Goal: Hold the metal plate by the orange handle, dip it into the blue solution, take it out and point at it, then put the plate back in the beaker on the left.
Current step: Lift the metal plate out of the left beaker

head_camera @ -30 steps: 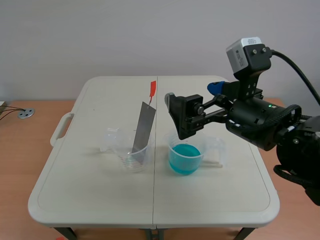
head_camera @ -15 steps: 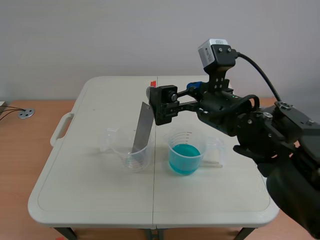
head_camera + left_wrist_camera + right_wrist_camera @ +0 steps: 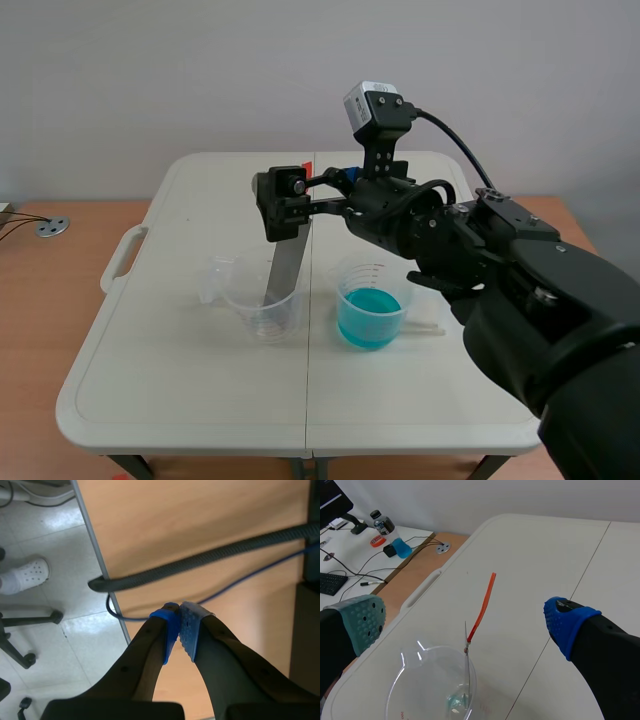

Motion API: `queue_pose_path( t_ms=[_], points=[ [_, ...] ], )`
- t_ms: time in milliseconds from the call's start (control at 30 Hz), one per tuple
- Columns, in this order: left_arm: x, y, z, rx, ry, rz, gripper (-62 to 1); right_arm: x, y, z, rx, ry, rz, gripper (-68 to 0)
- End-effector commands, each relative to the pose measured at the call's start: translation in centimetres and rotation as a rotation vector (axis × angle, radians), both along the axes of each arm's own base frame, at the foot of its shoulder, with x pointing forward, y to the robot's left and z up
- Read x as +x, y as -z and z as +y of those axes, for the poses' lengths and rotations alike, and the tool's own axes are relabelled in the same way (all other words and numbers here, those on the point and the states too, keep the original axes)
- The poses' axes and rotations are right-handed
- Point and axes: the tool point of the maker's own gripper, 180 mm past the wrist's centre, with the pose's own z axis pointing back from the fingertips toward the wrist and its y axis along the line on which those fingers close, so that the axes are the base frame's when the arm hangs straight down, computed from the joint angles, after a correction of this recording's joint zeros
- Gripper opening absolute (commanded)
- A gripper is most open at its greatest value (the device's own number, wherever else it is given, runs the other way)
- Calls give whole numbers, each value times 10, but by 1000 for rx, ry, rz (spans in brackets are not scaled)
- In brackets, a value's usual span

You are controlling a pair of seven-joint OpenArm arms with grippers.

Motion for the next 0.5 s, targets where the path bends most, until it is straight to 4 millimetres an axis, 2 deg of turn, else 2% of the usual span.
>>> queue_pose_path(
  t_ms=[0, 467],
  points=[
    [-1, -2, 8, 12, -4, 0, -579, 9, -19, 5, 22, -1, -46, -12],
    [-14, 4, 4, 4, -28, 36, -579, 10, -18, 15, 44, -4, -27, -12]
  ],
)
